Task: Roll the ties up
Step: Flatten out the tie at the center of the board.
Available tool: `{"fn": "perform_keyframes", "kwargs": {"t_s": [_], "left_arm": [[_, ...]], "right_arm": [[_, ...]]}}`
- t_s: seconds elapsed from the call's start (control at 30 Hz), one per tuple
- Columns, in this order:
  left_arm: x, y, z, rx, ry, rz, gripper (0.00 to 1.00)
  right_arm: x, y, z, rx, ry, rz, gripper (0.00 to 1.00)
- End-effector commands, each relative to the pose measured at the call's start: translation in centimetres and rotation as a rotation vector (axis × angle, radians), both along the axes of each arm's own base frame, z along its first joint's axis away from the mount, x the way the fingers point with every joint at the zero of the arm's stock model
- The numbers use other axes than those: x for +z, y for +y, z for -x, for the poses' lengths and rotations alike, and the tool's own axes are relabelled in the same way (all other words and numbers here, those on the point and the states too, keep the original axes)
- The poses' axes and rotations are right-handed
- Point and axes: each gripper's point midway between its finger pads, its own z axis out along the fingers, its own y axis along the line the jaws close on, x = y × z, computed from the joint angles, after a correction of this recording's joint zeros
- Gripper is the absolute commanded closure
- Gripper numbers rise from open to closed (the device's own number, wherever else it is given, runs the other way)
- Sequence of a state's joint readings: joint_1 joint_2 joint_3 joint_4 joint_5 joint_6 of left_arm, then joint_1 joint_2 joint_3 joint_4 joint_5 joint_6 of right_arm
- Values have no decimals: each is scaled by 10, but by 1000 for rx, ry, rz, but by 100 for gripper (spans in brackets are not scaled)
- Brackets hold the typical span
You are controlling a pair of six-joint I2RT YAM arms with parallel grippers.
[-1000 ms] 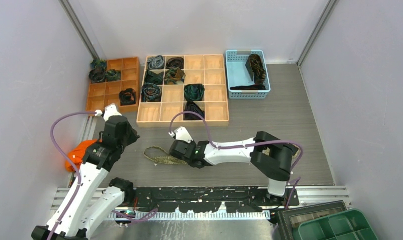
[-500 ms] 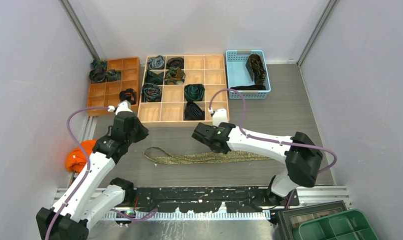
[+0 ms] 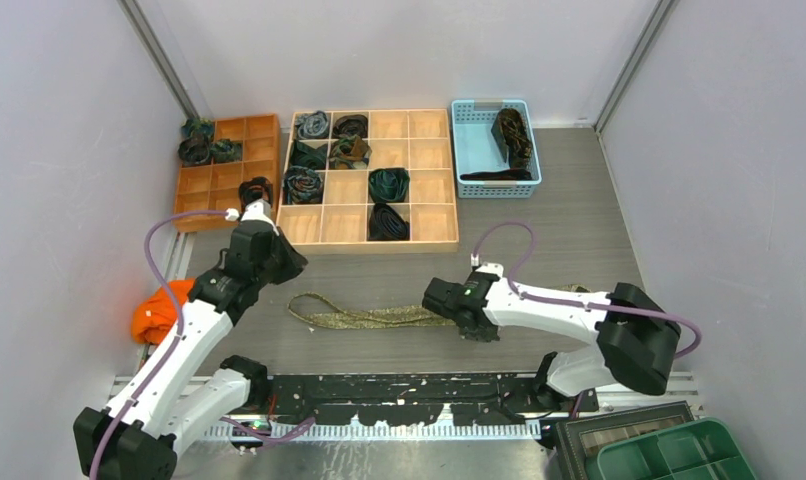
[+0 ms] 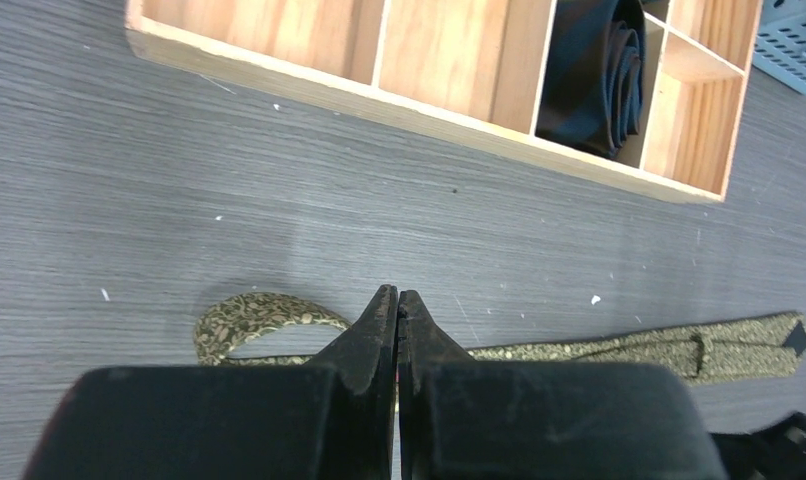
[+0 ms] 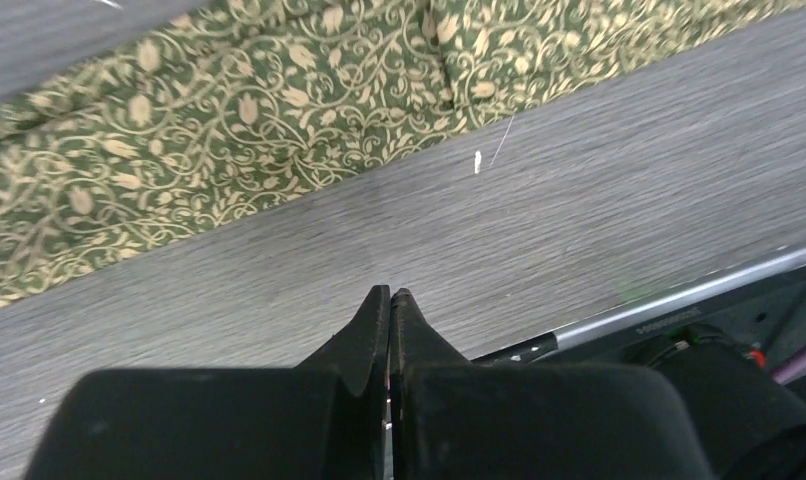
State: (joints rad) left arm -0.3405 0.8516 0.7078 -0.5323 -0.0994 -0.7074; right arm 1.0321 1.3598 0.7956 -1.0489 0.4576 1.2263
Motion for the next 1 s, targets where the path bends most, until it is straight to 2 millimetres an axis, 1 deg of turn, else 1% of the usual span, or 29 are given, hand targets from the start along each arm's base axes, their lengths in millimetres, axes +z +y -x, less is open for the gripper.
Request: {"fn": "perform_keyframes", "kwargs": {"t_s": [0.0, 0.07, 0.2, 0.27, 0.4, 0.5, 0.7, 0.83, 0.97], "left_arm": [[30, -23, -9, -66, -66, 98, 100], [32, -25, -7, -78, -68, 101, 100], [40, -25, -6, -89, -82, 93, 100], [43, -24, -6, -95, -88, 87, 100], [43, -23, -6, -94, -87, 75, 100], [39, -23, -7, -92, -80, 77, 100], [31, -22, -9, -85, -61, 59, 100], [25, -20, -11, -79, -51, 41, 100], [17, -21, -14, -82, -26, 32, 100]], "right_arm": [[-21, 15, 0, -111, 39, -75, 99], [-29, 13, -2, -126, 65, -58, 99], [-45, -7, -7, -184, 118, -10, 99], [-47, -16, -11, -208, 146, 16, 99], [-46, -19, -29, -236, 157, 19, 99], [-40, -23, -53, -228, 152, 62, 98], [-42, -48, -97, -247, 188, 134, 96], [-38, -64, -131, -232, 191, 200, 96], [-35, -71, -167, -205, 184, 239, 95]]}}
